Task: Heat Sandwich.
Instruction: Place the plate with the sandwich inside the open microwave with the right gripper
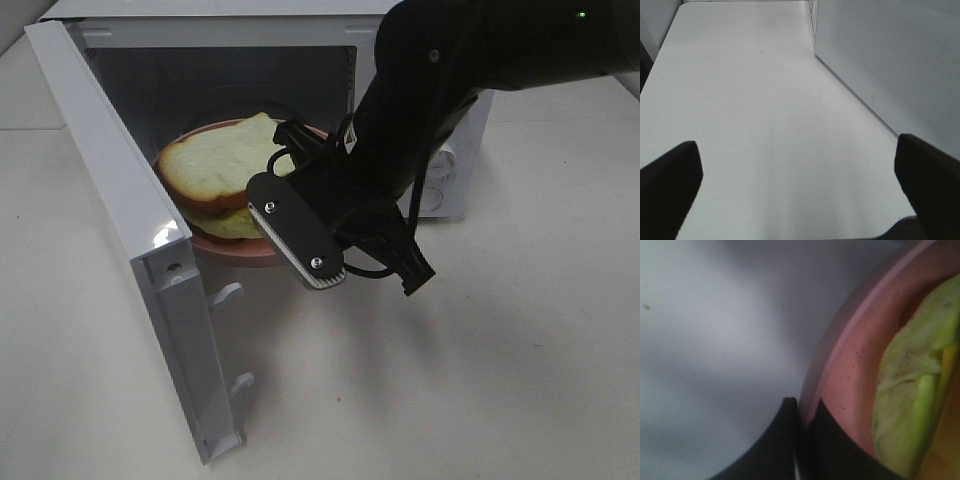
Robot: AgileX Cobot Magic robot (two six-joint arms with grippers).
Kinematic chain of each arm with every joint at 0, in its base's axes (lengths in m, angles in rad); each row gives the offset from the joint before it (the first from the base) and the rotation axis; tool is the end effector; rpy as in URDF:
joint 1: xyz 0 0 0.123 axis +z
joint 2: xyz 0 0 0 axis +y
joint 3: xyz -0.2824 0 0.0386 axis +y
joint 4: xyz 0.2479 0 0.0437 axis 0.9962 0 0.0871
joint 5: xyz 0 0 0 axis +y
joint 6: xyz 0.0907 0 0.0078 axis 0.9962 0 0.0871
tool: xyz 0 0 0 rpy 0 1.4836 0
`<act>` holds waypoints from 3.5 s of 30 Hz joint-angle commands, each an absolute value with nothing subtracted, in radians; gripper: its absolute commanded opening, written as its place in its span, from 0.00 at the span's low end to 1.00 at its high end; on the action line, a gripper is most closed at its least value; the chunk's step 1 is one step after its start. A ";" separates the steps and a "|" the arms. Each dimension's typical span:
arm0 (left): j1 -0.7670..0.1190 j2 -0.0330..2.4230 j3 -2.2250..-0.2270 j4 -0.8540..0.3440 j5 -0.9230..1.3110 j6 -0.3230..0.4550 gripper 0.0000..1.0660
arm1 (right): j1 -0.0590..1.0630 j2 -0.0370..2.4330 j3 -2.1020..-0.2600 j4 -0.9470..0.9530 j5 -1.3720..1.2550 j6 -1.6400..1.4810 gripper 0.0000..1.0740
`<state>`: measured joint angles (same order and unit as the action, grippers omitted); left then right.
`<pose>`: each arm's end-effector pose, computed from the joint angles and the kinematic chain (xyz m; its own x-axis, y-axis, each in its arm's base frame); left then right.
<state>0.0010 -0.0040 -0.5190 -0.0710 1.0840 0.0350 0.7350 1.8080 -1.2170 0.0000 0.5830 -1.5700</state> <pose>-0.0088 -0.0057 0.2807 -0.4552 0.0013 -0.8904 0.0556 0.9981 -0.0270 0.2792 0.2524 0.2059 0.6701 -0.7423 -0.0004 -0.6572 -0.5930 -0.4653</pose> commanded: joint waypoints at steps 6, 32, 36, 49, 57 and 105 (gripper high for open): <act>-0.002 -0.020 -0.518 -0.075 1.071 0.037 0.94 | 0.733 1.865 -1.338 -0.025 0.615 -1.535 0.00; -0.002 -0.020 -0.518 -0.075 1.071 0.037 0.94 | 0.733 2.090 -1.653 -0.077 0.703 -1.384 0.00; -0.002 -0.020 -0.518 -0.075 1.071 0.038 0.94 | 0.733 2.127 -1.699 -0.092 0.708 -1.351 0.00; -0.002 -0.020 -0.518 -0.075 1.071 0.037 0.94 | 0.705 2.247 -1.886 -0.111 0.738 -1.266 0.00; -0.002 -0.020 -0.518 -0.075 1.071 0.037 0.94 | 0.672 2.320 -1.983 -0.102 0.757 -1.248 0.00; -0.002 -0.020 -0.518 -0.075 1.071 0.037 0.94 | 0.657 2.268 -1.873 -0.129 0.617 -0.996 0.64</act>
